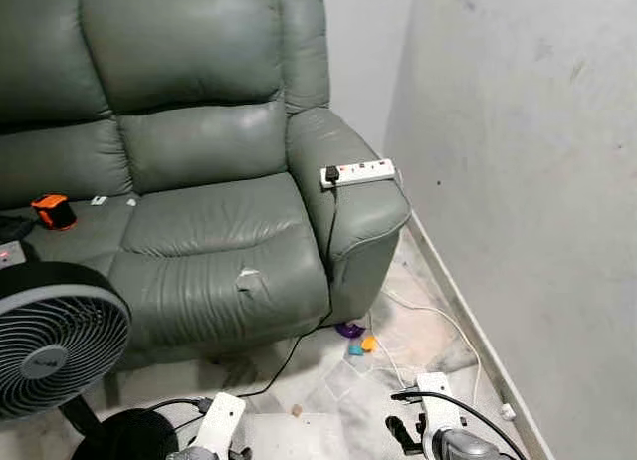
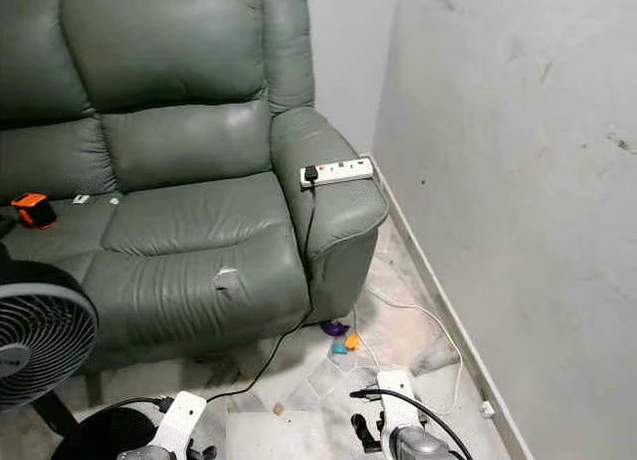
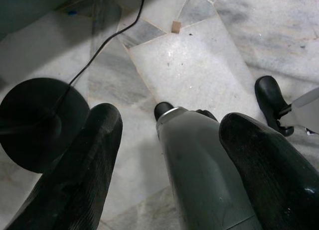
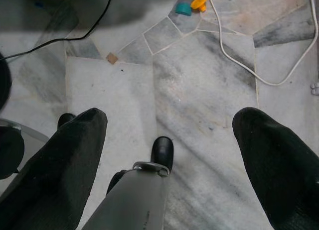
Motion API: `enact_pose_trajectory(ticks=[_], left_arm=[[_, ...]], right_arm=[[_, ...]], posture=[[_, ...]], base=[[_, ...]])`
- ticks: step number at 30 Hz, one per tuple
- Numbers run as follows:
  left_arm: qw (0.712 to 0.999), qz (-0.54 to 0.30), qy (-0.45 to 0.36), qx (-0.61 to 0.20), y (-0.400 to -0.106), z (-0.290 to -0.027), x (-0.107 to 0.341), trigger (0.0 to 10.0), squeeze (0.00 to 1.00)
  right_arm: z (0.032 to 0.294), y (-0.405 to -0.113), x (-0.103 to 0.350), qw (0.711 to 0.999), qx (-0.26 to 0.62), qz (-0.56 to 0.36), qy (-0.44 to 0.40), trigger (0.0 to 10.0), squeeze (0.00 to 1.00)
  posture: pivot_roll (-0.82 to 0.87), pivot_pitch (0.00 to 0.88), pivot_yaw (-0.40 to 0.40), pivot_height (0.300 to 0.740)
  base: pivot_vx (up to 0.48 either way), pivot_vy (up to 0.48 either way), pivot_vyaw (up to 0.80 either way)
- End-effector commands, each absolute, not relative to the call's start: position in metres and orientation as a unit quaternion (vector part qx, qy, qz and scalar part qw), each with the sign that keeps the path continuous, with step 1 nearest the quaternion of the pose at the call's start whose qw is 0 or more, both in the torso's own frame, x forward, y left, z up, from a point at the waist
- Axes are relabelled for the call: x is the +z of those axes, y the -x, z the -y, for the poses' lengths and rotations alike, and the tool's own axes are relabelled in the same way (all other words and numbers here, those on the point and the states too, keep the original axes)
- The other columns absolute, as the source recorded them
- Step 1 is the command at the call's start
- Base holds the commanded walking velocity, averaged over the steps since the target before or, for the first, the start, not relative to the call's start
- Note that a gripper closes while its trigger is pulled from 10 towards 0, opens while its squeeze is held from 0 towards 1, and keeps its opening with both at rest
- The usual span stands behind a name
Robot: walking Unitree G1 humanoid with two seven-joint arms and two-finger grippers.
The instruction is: Hang keys on a hook
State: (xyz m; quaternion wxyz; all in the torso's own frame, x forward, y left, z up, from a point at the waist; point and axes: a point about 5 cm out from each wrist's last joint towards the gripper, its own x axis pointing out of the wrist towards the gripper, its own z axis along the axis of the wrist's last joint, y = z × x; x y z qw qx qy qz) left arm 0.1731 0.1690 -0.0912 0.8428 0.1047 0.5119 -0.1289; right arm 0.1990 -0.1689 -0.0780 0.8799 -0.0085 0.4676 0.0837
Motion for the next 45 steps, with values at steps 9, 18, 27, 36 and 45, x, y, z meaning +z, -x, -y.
enact_pose_trajectory(ticks=[9, 18, 27, 36, 45], left_arm=[[0.85, -0.5, -0.12, -0.111, -0.179, -0.181, -0.088, 10.0, 0.0], [0.853, -0.502, -0.125, -0.068, -0.168, -0.218, -0.086, 10.0, 0.0], [0.859, -0.474, -0.167, -0.1, -0.184, -0.226, -0.076, 10.0, 0.0], [0.878, -0.453, -0.136, -0.075, -0.202, -0.231, -0.065, 10.0, 0.0], [0.883, -0.449, -0.107, -0.086, -0.204, -0.207, -0.069, 10.0, 0.0]], right_arm=[[0.175, -0.202, -0.076, 0.886, 0.054, -0.461, 0.003, 10.0, 0.0], [0.198, -0.184, -0.083, 0.875, 0.038, -0.481, 0.032, 10.0, 0.0], [0.198, -0.183, -0.083, 0.876, 0.048, -0.478, 0.037, 10.0, 0.0], [0.192, -0.186, -0.082, 0.877, 0.071, -0.472, 0.05, 10.0, 0.0], [0.189, -0.191, -0.079, 0.878, 0.088, -0.466, 0.066, 10.0, 0.0]], posture=[[0.05, 0.012, 0.01, 0.74], [0.05, 0.016, 0.012, 0.74], [0.04, 0.019, 0.016, 0.74], [0.04, 0.011, 0.012, 0.74], [0.04, 0.01, 0.007, 0.74]], base=[[0.0, 0.0, -0.77], [0.0, 0.0, -0.77], [0.0, 0.0, -0.77], [0.0, 0.0, -0.09], [0.0, 0.0, 0.0]])
